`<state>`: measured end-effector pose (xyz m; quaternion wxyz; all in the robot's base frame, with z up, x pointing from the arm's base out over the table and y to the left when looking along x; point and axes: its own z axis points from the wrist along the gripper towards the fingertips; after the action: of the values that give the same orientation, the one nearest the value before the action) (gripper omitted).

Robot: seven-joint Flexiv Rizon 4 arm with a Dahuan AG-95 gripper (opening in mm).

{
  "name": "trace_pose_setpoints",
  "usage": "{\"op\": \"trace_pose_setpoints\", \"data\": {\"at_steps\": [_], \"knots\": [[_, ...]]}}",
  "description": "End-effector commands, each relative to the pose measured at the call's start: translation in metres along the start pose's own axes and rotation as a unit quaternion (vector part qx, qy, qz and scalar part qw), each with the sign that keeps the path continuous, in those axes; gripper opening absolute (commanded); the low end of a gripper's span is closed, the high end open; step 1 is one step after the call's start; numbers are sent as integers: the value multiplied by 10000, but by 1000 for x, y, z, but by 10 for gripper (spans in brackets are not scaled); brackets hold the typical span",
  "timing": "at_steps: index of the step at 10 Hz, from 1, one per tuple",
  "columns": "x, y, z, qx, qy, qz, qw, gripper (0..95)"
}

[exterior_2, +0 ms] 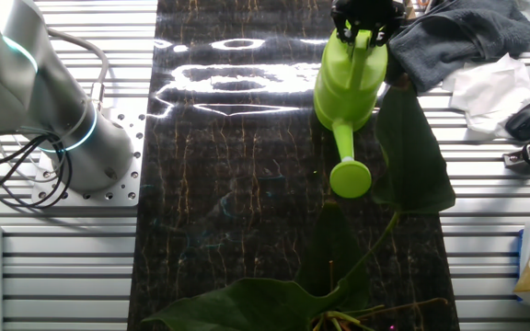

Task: Water the plant

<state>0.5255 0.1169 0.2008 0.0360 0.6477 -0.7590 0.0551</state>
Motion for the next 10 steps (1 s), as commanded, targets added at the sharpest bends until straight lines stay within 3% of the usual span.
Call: {"op": "trace_pose_setpoints", "data": {"at_steps": [1, 5, 7, 10], "knots": [[0, 0, 0, 5, -17, -17, 10000, 0], [0, 0, 0, 7, -189, -89, 9998, 0], [1, 1, 0, 31, 7, -222, 9997, 0], [1, 1, 0, 25, 66, -220, 9997, 0]]}}
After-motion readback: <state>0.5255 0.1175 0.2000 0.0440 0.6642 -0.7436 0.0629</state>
